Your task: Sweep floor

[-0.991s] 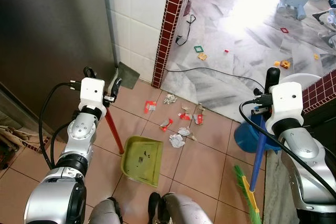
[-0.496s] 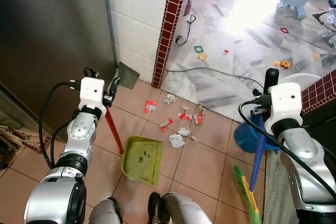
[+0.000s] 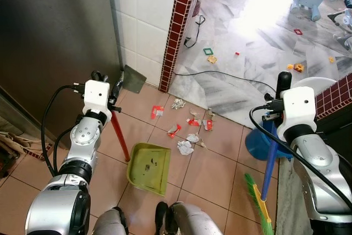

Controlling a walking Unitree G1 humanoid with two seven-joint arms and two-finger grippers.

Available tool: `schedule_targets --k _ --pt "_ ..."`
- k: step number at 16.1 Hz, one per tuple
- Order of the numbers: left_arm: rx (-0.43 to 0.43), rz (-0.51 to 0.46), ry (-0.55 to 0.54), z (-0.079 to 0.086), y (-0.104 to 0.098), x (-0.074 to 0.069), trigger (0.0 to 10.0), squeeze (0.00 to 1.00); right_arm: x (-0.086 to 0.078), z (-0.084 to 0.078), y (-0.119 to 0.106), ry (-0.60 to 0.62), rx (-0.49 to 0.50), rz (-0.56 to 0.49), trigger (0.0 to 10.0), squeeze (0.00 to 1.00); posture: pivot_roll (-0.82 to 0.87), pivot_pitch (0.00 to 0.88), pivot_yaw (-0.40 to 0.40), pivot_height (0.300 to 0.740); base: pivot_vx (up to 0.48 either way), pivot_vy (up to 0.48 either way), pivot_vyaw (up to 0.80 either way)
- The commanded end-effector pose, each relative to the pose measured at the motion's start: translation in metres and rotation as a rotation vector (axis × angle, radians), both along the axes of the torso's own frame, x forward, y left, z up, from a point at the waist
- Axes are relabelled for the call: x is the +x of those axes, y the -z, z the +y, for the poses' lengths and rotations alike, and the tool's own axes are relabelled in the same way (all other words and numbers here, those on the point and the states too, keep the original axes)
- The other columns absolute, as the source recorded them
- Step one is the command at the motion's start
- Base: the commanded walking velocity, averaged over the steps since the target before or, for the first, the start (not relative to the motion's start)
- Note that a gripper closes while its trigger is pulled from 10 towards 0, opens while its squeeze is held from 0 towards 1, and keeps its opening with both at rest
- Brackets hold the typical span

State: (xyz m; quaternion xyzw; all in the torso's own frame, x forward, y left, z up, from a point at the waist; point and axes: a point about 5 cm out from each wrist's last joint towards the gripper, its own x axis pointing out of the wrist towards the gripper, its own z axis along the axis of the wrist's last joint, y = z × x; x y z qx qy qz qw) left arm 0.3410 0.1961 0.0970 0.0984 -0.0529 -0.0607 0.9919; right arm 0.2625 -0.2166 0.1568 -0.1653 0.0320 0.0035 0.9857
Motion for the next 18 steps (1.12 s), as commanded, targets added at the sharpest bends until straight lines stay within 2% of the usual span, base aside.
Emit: schedule_targets --k 1,2,3,13,14,15,16,18 --pt "0.011 0.006 0.01 -0.004 0.0 0.001 0.0 0.0 -0.001 -0.006 -0.004 0.016 -0.049 -0.015 10.0 0.0 -0.34 0.166 -0.202 0.74 0.0 0.0 0.0" --pt "0.013 0.007 0.001 -0.004 0.001 0.001 10.0 0.0 -0.001 -0.006 -0.003 0.015 -0.048 -0.013 10.0 0.0 -0.34 0.165 -0.201 0.74 0.0 0.0 0.0" --pt "-0.012 0.006 -0.005 -0.005 0.003 -0.002 10.0 1.0 -0.001 -0.005 -0.003 0.012 -0.047 -0.012 10.0 0.0 -0.33 0.164 -0.2 0.74 0.0 0.0 0.0" --pt "-0.016 -0.006 -0.019 -0.01 0.012 -0.014 10.0 1.0 0.003 -0.001 0.001 0.004 -0.037 -0.011 10.0 0.0 -0.31 0.159 -0.194 0.74 0.0 0.0 0.0" --pt "-0.011 -0.003 -0.019 -0.01 0.013 -0.014 10.0 0.78 0.003 -0.001 0.001 0.003 -0.036 -0.01 10.0 0.0 -0.31 0.159 -0.195 0.74 0.0 0.0 0.0" --pt "-0.008 -0.002 -0.022 -0.01 0.012 -0.014 10.0 0.13 0.003 0.0 0.002 0.002 -0.035 -0.009 10.0 0.0 -0.31 0.158 -0.195 0.74 0.0 0.0 0.0" --pt "-0.01 -0.007 -0.024 -0.01 0.011 -0.014 10.0 0.0 0.004 0.0 0.003 0.0 -0.034 -0.009 10.0 0.0 -0.31 0.158 -0.194 0.74 0.0 0.0 0.0" --pt "-0.01 -0.01 -0.021 -0.011 0.009 -0.013 10.0 0.0 0.004 0.0 0.002 0.0 -0.034 -0.01 10.0 0.0 -0.31 0.157 -0.193 0.74 0.0 0.0 0.0"
